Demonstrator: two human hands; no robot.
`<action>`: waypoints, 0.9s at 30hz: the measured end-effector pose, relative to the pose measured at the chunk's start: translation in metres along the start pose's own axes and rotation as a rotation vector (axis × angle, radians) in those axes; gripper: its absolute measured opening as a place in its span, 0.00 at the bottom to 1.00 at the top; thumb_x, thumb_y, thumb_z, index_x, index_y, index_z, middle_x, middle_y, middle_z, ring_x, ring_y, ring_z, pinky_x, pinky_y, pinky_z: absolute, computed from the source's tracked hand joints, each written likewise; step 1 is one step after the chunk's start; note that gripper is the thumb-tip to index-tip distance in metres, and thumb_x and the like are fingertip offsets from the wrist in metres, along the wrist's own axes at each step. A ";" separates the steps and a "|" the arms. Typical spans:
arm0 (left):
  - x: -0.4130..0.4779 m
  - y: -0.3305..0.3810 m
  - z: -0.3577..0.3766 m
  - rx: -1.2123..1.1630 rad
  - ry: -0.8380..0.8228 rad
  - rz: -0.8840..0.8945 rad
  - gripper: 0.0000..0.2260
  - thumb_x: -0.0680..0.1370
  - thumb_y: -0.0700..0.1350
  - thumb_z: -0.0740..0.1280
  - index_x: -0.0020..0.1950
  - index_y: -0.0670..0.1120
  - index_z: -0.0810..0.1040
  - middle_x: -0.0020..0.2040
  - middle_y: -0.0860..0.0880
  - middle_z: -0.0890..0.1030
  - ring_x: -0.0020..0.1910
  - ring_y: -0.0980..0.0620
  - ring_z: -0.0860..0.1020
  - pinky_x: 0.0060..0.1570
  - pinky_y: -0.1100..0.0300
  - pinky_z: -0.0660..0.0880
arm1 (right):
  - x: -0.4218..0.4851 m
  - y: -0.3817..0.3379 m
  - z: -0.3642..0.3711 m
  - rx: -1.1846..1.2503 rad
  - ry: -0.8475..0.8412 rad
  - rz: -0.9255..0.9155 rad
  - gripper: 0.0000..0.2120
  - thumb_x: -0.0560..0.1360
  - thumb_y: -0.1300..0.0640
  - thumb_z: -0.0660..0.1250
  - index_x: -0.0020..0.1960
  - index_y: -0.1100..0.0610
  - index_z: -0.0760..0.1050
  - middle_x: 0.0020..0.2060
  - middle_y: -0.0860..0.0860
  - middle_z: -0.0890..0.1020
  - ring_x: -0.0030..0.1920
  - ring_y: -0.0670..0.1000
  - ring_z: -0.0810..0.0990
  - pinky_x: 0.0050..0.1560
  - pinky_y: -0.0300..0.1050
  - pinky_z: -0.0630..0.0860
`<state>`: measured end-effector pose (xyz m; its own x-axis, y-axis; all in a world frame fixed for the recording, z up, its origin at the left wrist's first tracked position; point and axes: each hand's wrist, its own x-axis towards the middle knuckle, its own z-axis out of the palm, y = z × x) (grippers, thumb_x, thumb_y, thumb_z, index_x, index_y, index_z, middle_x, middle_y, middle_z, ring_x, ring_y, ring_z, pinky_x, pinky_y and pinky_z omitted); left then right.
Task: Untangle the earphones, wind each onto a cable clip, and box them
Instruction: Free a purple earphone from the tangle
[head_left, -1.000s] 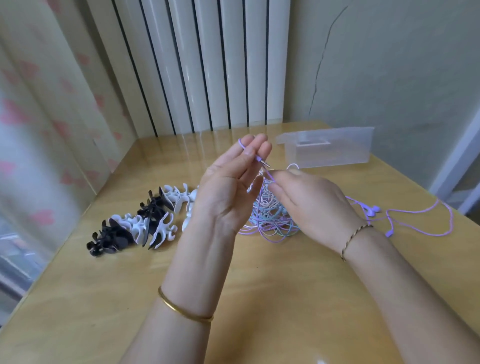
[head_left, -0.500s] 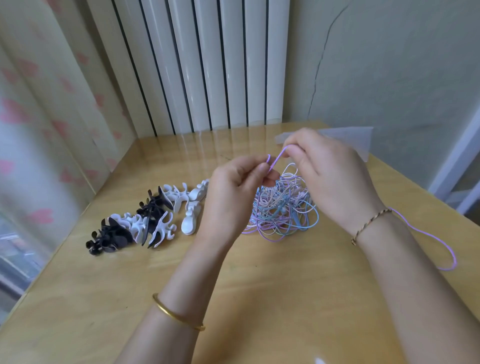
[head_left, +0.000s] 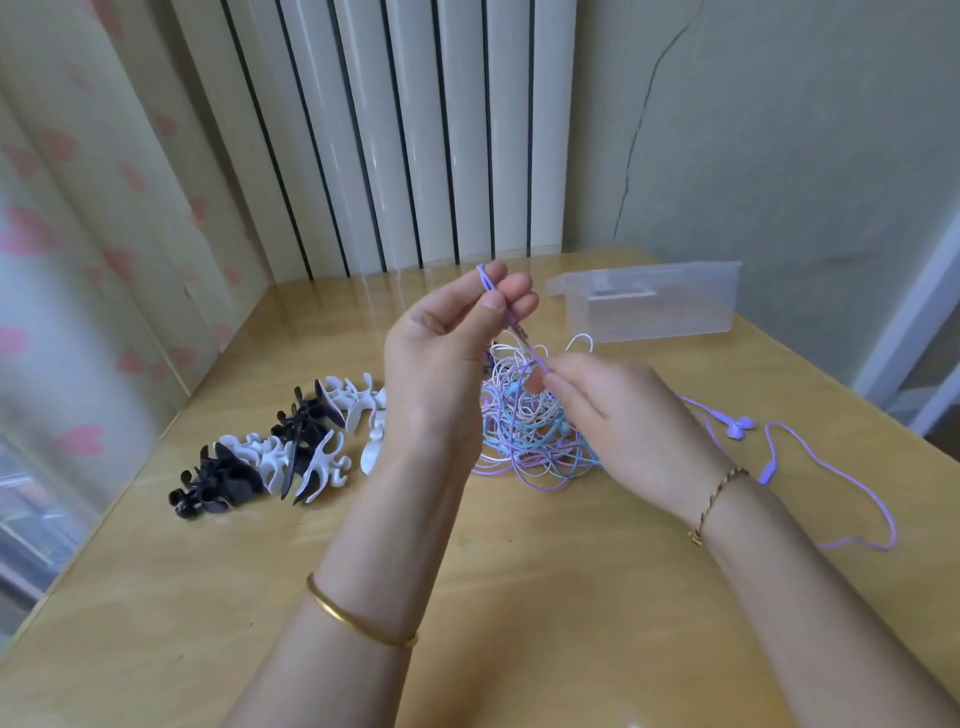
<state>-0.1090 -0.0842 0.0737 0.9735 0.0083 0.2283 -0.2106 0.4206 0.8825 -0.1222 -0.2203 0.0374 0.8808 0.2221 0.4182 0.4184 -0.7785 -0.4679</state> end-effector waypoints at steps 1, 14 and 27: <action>0.000 -0.003 0.001 0.078 0.029 0.067 0.08 0.77 0.33 0.64 0.51 0.41 0.80 0.41 0.50 0.85 0.41 0.55 0.83 0.48 0.62 0.78 | -0.003 -0.004 -0.003 -0.012 -0.022 -0.016 0.11 0.81 0.53 0.55 0.50 0.56 0.74 0.32 0.51 0.74 0.39 0.58 0.73 0.41 0.53 0.71; -0.007 -0.007 -0.006 0.840 -0.316 0.228 0.10 0.81 0.37 0.60 0.48 0.42 0.81 0.33 0.55 0.80 0.34 0.60 0.77 0.45 0.66 0.72 | 0.015 0.006 -0.031 -0.052 0.399 -0.033 0.10 0.77 0.52 0.59 0.45 0.54 0.76 0.36 0.48 0.77 0.39 0.53 0.75 0.40 0.50 0.71; -0.004 -0.020 0.009 0.404 0.084 0.232 0.07 0.78 0.36 0.64 0.49 0.43 0.82 0.43 0.51 0.84 0.44 0.54 0.84 0.48 0.56 0.80 | -0.002 -0.005 -0.010 0.072 -0.002 0.058 0.09 0.80 0.53 0.59 0.42 0.48 0.74 0.30 0.46 0.74 0.37 0.50 0.73 0.41 0.49 0.70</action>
<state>-0.1092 -0.1009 0.0586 0.8971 0.1406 0.4188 -0.4246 0.0127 0.9053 -0.1286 -0.2228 0.0469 0.9046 0.1787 0.3870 0.3811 -0.7460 -0.5462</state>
